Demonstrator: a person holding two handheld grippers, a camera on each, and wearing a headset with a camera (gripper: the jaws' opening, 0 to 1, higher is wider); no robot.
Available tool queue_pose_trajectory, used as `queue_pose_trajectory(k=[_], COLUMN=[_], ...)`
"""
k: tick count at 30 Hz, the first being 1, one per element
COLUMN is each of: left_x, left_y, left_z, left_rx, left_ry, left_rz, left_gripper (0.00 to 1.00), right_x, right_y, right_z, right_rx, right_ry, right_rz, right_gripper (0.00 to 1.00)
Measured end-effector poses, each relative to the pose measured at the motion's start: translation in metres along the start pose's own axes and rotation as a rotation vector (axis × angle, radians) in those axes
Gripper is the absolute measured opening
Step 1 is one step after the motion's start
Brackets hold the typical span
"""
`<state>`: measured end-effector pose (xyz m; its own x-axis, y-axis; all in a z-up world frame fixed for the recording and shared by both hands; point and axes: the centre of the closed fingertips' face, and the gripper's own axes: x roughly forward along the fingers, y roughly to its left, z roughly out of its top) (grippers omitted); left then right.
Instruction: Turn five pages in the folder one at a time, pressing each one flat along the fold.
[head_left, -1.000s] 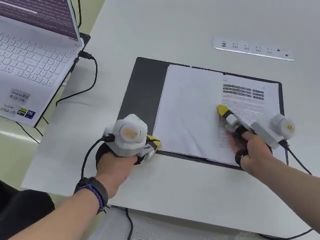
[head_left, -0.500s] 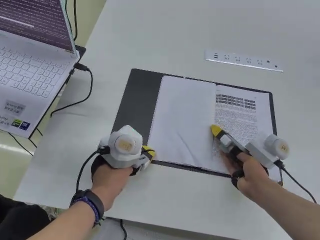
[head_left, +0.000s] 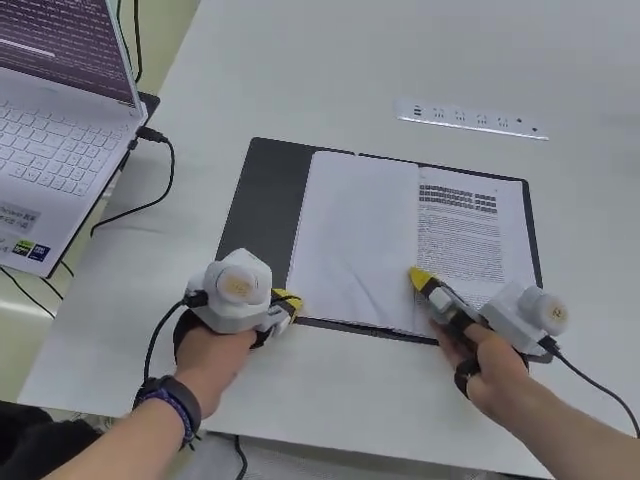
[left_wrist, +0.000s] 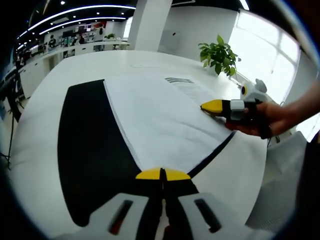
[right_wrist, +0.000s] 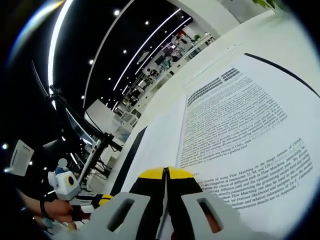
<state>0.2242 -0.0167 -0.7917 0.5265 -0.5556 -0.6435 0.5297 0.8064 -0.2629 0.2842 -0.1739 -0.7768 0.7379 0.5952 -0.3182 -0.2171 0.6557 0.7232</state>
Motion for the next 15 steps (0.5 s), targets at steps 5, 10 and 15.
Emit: queue_pose_trajectory(k=[5,10,15], left_x=[0.0,0.0,0.0], left_y=[-0.001,-0.001,-0.001], left_z=[0.0,0.0,0.0], left_rx=[0.006,0.004,0.003], left_ry=[-0.002,-0.006,-0.008], left_rz=[0.002,0.007,0.007], left_gripper=[0.0,0.0,0.0], right_x=[-0.008,-0.014,-0.021], right_y=[0.0,0.002,0.005], right_z=[-0.009,-0.016,-0.023], right_rx=[-0.001,-0.005,-0.009], right_ry=[0.005,0.01,0.024], right_rz=[0.002,0.001,-0.002], right_gripper=[0.0,0.0,0.0])
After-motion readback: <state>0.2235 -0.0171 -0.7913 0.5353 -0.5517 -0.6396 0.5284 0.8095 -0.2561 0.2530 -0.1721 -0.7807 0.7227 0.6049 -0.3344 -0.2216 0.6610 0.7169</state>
